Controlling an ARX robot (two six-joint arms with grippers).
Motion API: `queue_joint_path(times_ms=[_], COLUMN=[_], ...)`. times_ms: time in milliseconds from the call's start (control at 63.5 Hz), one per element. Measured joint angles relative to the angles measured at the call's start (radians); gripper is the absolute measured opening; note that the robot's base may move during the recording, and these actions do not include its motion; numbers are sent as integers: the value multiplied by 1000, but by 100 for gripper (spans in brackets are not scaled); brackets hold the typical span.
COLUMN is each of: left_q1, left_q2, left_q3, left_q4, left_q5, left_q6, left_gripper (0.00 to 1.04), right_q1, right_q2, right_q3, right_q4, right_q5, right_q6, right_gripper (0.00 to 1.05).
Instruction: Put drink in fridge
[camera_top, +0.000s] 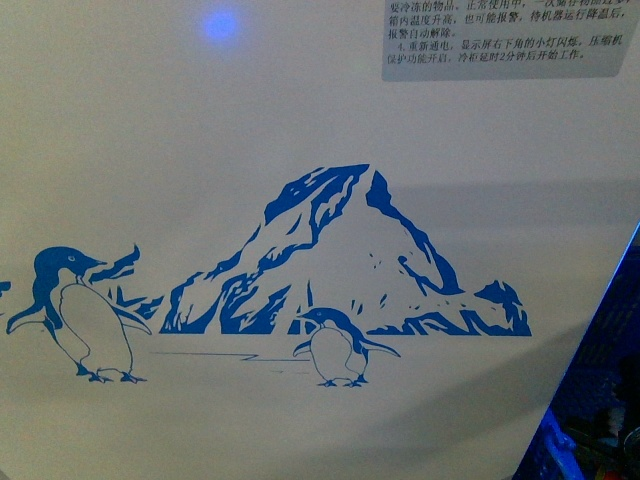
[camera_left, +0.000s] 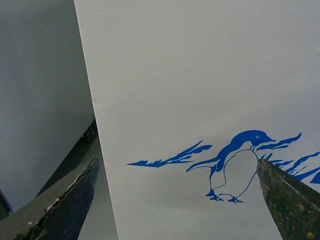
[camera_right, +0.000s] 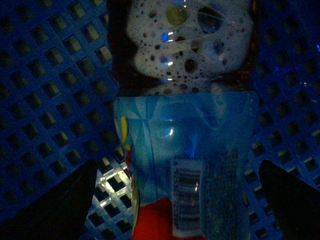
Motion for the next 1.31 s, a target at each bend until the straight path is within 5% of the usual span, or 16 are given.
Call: queue_joint_path(times_ms=[409,708,913,1307], left_q1=[0,0,0,0], left_q2=[0,0,0,0], left_q3=[0,0,0,0], left_q4=[0,0,0,0], left_q5=[0,0,0,0], left_q6=[0,0,0,0], left_gripper=[97,97,97,97], right_q1=[0,-1,-9,-42], right_q2=[134,121,46,-456], right_q3=[186,169,34,-347], right_q4=[-85,-71,-42,35], right_q5=[2,-37,-60,-134], right_q6=[-6,-31,-44,-164], right_gripper=[96,56,39,38])
